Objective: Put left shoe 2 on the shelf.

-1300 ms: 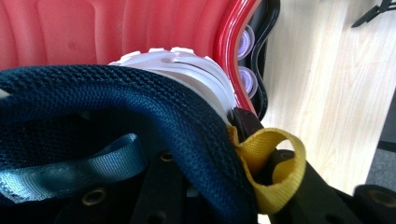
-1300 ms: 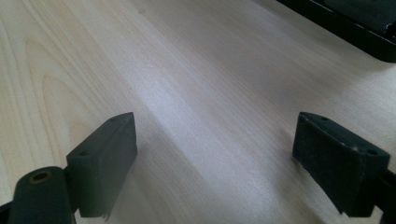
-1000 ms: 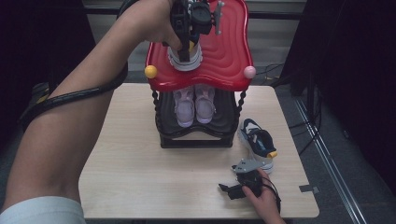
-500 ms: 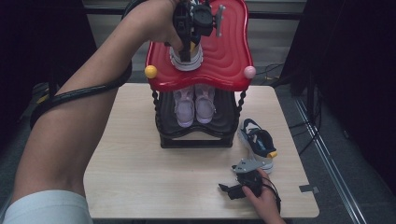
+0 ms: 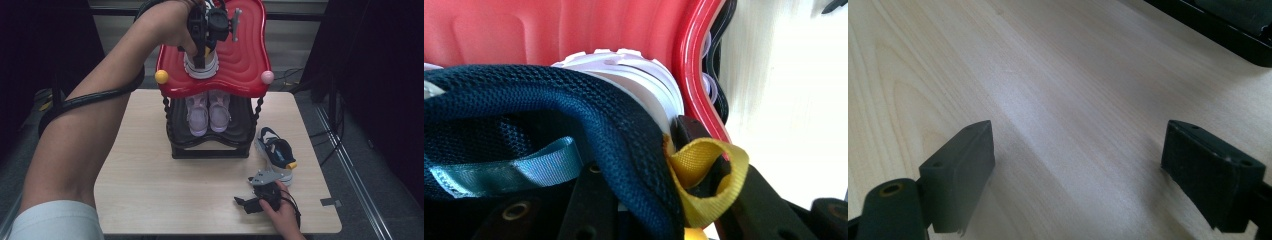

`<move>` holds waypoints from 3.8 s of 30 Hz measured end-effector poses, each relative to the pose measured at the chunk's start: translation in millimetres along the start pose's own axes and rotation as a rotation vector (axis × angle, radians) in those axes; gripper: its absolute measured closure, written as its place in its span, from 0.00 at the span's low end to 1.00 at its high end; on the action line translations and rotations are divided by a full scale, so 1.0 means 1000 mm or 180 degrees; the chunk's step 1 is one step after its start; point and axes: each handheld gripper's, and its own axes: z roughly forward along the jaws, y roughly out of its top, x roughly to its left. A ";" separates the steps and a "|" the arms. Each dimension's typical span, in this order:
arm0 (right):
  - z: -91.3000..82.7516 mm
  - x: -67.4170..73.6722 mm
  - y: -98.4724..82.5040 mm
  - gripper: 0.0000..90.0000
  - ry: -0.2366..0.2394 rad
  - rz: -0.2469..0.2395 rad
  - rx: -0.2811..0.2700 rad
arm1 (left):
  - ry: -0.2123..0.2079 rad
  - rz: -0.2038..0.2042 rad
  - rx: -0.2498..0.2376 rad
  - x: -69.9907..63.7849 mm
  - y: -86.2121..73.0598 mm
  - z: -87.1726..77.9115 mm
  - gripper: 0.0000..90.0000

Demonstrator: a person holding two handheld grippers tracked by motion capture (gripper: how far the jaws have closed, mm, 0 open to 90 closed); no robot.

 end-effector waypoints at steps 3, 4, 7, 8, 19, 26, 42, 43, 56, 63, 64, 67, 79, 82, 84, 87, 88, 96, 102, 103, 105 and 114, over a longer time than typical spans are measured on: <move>0.000 0.000 0.000 0.15 -0.0001 -0.0005 -0.0001 | -0.0019 -0.0023 -0.0012 0.000 -0.001 0.000 0.79; 0.000 0.000 0.000 0.15 0.0001 -0.0001 0.0000 | -0.0022 -0.0029 -0.0024 0.000 -0.001 0.000 0.79; 0.000 0.000 0.000 0.15 0.0000 0.0000 0.0000 | -0.0034 -0.0033 -0.0046 0.002 -0.002 0.000 0.78; 0.000 0.000 0.000 0.15 0.0001 0.0000 0.0000 | -0.0039 -0.0032 -0.0042 0.002 -0.002 0.000 0.78; 0.000 0.000 0.000 0.15 0.0001 -0.0001 0.0000 | -0.0079 -0.0044 -0.0071 0.004 -0.005 -0.001 0.78; 0.000 0.000 0.000 0.15 0.0002 -0.0002 -0.0001 | -0.0101 -0.0083 -0.0054 0.006 -0.004 -0.002 0.77; 0.000 0.000 0.000 0.15 0.0002 -0.0002 0.0000 | -0.0020 -0.0546 -0.0066 0.010 -0.010 -0.005 0.62; 0.000 0.000 0.000 0.15 -0.0001 -0.0005 -0.0002 | -0.0030 -0.0596 -0.0077 0.009 -0.011 -0.005 0.61; 0.000 0.000 0.000 0.15 0.0000 0.0000 0.0000 | -0.0128 -0.0767 -0.0090 0.009 -0.011 -0.004 0.54; 0.000 0.000 0.000 0.15 0.0000 0.0000 0.0000 | -0.0079 -0.0759 -0.0107 0.007 -0.010 -0.004 0.52; 0.000 0.000 0.000 0.15 0.0000 -0.0001 0.0000 | -0.0088 -0.0781 -0.0110 0.007 -0.009 -0.004 0.52; 0.000 0.000 0.000 0.15 -0.0002 -0.0005 -0.0002 | -0.0106 -0.0757 -0.0095 0.006 -0.009 -0.004 0.51; 0.000 0.000 0.000 0.15 0.0000 -0.0001 0.0000 | -0.0086 -0.0772 -0.0145 0.005 -0.004 -0.005 0.49; 0.000 0.000 0.000 0.15 0.0003 -0.0001 0.0000 | -0.0091 -0.0739 -0.0173 0.004 -0.002 -0.005 0.51; 0.000 0.000 0.000 0.15 -0.0002 -0.0006 -0.0002 | -0.0157 -0.0729 -0.0181 0.003 -0.001 -0.004 0.58; 0.000 0.000 0.000 0.15 0.0000 0.0000 0.0000 | -0.0246 -0.0633 -0.0210 0.001 -0.001 -0.005 0.72; 0.000 0.000 0.000 0.15 0.0000 -0.0001 0.0000 | -0.0258 -0.0594 -0.0211 0.002 -0.001 -0.005 0.74; 0.000 0.000 0.000 0.15 0.0009 0.0000 -0.0004 | -0.0257 -0.0325 -0.0047 0.002 -0.003 -0.005 0.80; 0.000 0.000 0.000 0.15 0.0006 -0.0001 -0.0003 | -0.0272 -0.0143 0.0049 0.002 -0.005 -0.005 0.81; 0.000 0.000 0.000 0.15 0.0009 0.0000 -0.0005 | -0.0273 -0.0114 0.0047 0.003 -0.006 -0.005 0.81; 0.000 0.000 0.000 0.15 0.0005 -0.0001 -0.0004 | -0.0270 -0.0058 0.0063 0.002 -0.008 -0.005 0.81; 0.000 0.000 0.000 0.15 0.0000 -0.0001 0.0000 | -0.0280 -0.0107 0.0043 0.004 -0.012 -0.005 0.80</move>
